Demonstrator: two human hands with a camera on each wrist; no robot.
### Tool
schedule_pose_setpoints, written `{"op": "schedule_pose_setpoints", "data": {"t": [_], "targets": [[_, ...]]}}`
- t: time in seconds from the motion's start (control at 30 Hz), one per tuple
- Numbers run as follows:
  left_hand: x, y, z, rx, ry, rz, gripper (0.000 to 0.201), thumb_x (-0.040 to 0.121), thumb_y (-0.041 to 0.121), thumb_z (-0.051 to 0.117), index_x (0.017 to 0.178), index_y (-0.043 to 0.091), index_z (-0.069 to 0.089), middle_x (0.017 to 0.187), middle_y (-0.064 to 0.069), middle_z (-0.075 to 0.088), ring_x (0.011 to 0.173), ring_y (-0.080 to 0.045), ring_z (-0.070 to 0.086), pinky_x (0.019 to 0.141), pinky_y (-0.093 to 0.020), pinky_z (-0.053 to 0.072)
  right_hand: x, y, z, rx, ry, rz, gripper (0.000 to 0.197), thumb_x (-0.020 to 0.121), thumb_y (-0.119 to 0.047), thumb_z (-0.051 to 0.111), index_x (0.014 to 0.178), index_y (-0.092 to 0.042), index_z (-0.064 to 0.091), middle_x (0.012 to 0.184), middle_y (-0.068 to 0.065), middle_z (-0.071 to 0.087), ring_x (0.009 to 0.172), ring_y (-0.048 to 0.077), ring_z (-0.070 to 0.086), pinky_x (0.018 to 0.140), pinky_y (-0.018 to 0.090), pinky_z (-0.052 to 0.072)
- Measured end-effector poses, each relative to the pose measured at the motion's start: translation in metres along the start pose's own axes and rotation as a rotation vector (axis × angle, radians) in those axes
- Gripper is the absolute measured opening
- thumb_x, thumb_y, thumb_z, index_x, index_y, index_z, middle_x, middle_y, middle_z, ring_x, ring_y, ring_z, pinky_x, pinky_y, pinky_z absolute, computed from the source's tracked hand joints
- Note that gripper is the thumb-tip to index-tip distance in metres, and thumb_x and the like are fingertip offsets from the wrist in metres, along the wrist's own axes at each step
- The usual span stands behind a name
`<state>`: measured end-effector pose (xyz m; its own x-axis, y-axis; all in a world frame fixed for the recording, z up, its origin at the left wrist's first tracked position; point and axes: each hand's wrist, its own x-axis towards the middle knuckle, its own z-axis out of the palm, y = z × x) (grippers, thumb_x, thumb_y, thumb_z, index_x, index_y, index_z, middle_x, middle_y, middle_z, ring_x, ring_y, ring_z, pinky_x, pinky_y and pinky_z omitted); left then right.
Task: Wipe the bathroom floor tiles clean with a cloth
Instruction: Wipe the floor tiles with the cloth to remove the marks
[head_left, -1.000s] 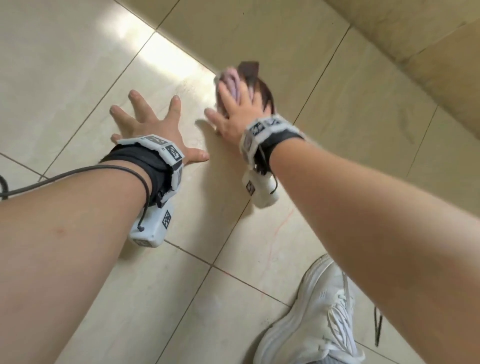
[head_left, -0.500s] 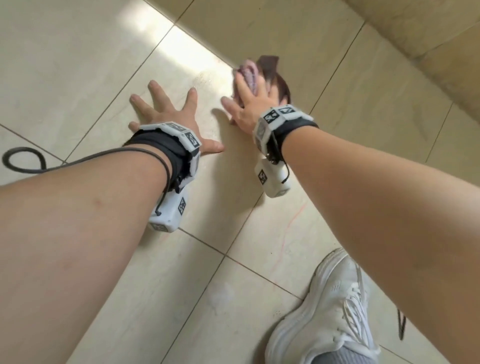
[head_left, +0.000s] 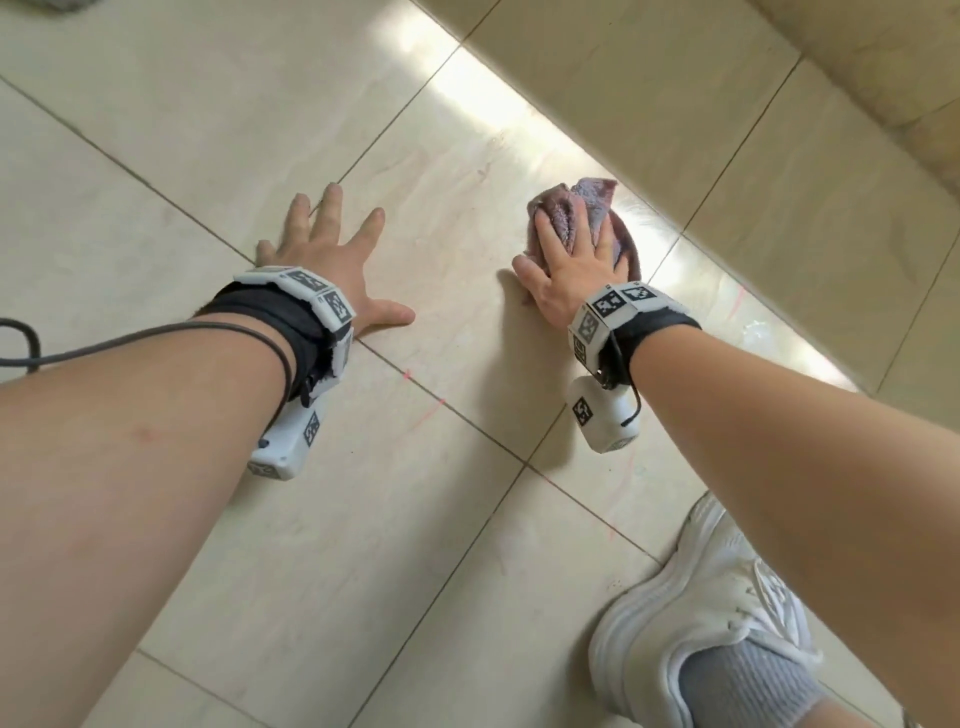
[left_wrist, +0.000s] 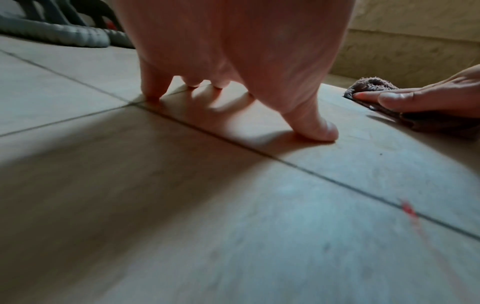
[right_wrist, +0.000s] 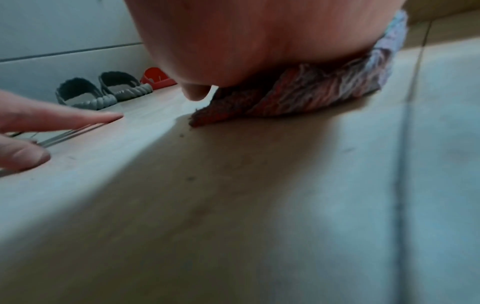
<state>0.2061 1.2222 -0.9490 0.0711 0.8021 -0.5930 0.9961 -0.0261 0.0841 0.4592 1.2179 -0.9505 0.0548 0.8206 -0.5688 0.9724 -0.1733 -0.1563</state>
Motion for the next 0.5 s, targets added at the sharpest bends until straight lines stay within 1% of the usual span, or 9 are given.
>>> {"op": "schedule_pose_setpoints", "data": {"t": [0.1,0.23,0.4,0.5], "targets": [[-0.010,-0.021,0.007,-0.014,0.019,-0.030,0.112,0.071,0.079,0.061,0.153,0.043,-0.005,0.161,0.002,-0.024,0.149,-0.028,-0.015,0.115,-0.059,0.012,-0.004,-0.020,0.010,-0.008,0.030,0.028,0.066,0.097,-0.063,0.029,0.153,-0.045,0.000,0.160,-0.007,-0.023,0.147,0.028,-0.020,0.116,0.059,-0.005],[-0.023,-0.043,0.015,-0.055,0.025,-0.049,0.110,0.071,0.078,0.062,0.154,0.043,-0.003,0.161,0.002,-0.023,0.149,-0.027,-0.014,0.115,-0.060,0.011,-0.013,-0.042,0.019,-0.031,0.018,0.031,0.065,0.097,-0.063,0.029,0.153,-0.044,0.000,0.160,-0.007,-0.024,0.147,0.028,-0.020,0.117,0.059,-0.004],[-0.038,-0.069,0.022,-0.087,0.038,-0.044,0.104,0.075,0.074,0.062,0.154,0.043,0.002,0.162,0.003,-0.021,0.150,-0.023,-0.015,0.116,-0.059,0.011,-0.036,-0.082,0.039,-0.059,-0.028,-0.037,0.067,0.097,-0.064,0.028,0.153,-0.043,-0.002,0.159,-0.006,-0.026,0.146,0.028,-0.024,0.117,0.059,-0.005],[-0.040,-0.075,0.024,-0.096,0.040,-0.029,0.101,0.076,0.073,0.062,0.154,0.044,0.004,0.162,0.003,-0.020,0.150,-0.022,-0.015,0.116,-0.058,0.009,-0.058,-0.111,0.060,-0.103,-0.066,-0.105,0.068,0.096,-0.066,0.025,0.152,-0.043,-0.006,0.158,-0.006,-0.029,0.145,0.029,-0.025,0.116,0.059,-0.008]]}}
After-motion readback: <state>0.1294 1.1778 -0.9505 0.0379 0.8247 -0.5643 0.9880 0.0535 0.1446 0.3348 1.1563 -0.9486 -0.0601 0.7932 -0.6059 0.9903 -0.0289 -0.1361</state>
